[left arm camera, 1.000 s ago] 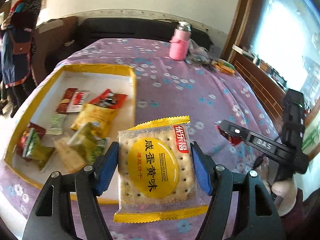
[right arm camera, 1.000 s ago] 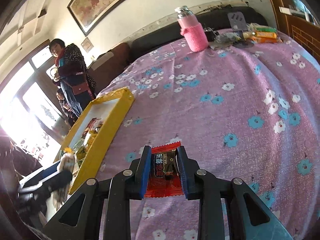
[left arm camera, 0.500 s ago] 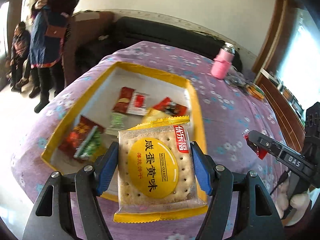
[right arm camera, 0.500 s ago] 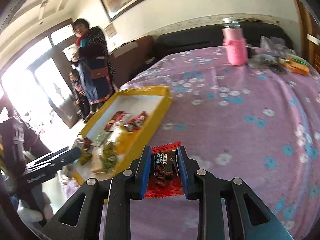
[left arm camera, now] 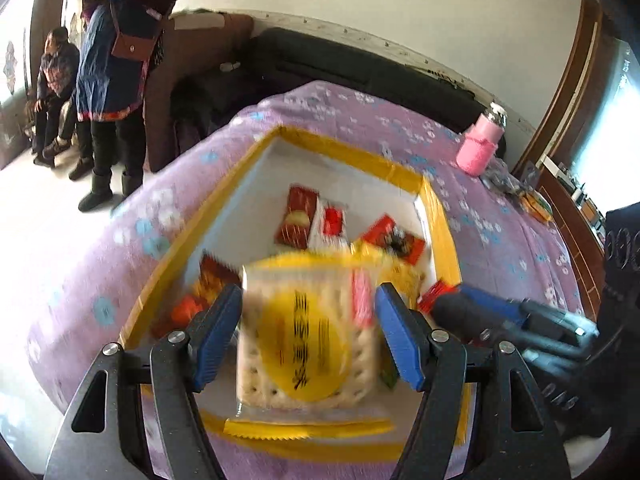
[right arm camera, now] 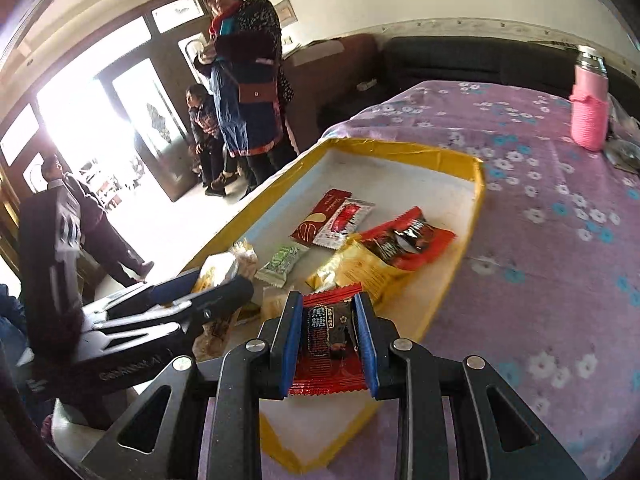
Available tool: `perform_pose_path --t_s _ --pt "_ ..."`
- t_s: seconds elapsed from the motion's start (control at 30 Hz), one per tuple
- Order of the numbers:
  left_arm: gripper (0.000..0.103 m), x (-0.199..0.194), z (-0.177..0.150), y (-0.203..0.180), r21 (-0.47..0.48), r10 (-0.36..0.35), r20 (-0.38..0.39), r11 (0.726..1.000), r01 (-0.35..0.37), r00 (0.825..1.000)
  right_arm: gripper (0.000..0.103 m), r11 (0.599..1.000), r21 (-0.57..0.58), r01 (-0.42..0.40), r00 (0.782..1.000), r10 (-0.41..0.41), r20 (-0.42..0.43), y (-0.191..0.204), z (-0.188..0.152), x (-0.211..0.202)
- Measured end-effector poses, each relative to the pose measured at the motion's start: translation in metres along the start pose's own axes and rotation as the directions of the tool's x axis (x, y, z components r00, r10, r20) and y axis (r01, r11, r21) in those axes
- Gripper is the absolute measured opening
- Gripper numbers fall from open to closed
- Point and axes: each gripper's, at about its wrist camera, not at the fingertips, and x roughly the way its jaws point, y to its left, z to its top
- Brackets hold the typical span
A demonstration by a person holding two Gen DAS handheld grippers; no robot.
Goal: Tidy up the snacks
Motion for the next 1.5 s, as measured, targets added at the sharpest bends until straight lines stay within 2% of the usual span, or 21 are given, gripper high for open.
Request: perform_pose_path --t_s 0.13,0.27,0.33,0.5,0.67,0.7,0.8,0.9,1.03,1.2,1.37,1.5 --pt "0.069 0.010 0.030 0.003 0.013 0.022 0.020 1.000 -0.022 1.000 0.026 1.000 0.020 -0.009 1.000 0.009 -0.015 -0.001 0.016 0.018" --pt "0.069 0.035 0.050 0.010 0.000 0.025 -0.018 1.000 -0.025 1.000 0.026 1.000 0.017 -0.017 0.999 0.017 -0.038 0.003 0.030 0.040" --pt "0.069 0.042 0.052 0.014 -0.011 0.028 -0.030 1.000 -0.028 0.999 0.026 1.000 0.014 -0.016 0.998 0.016 -0.055 0.003 0.036 0.052" --pt "0.069 0.032 0.049 0.023 -0.048 0.015 -0.003 0.999 -0.015 1.000 0.026 0.999 0.026 -0.020 0.994 0.023 -0.102 -0.001 0.051 0.078" --pt "0.070 0.014 0.042 0.031 -0.078 0.018 0.038 0.997 -0.015 0.999 0.032 0.995 0.086 -0.057 0.990 0.068 -0.125 -0.012 0.057 0.091" --pt "0.070 0.011 0.040 0.032 -0.083 0.019 0.045 0.996 -0.015 0.999 0.036 0.993 0.098 -0.072 0.989 0.083 -0.118 -0.013 0.058 0.091" --pt "0.072 0.001 0.034 0.032 -0.086 0.043 0.071 0.996 -0.037 0.997 0.043 0.993 0.098 -0.062 0.995 0.070 -0.074 -0.014 0.060 0.081" --pt "0.073 -0.011 0.026 0.028 -0.075 0.092 0.106 0.994 -0.084 0.990 0.043 0.993 0.101 -0.059 0.997 0.063 -0.041 -0.018 0.056 0.063" --pt "0.077 -0.024 0.016 0.017 -0.060 0.159 0.151 0.987 -0.151 0.976 0.045 0.995 0.092 -0.028 1.000 0.029 -0.010 -0.022 0.039 0.037" --pt "0.083 -0.036 0.002 -0.006 -0.005 0.256 0.182 0.966 -0.260 0.949 0.050 0.996 0.087 0.027 0.999 -0.028 0.015 -0.033 0.004 0.003" --pt "0.084 -0.038 -0.012 -0.025 0.033 0.271 0.159 0.960 -0.279 0.949 0.052 0.993 0.103 0.062 0.998 -0.064 0.022 -0.045 -0.024 -0.021" --pt "0.084 -0.042 -0.020 -0.041 0.057 0.271 0.144 0.958 -0.281 0.952 0.053 0.992 0.069 0.108 0.992 -0.111 0.056 -0.046 -0.039 -0.043"
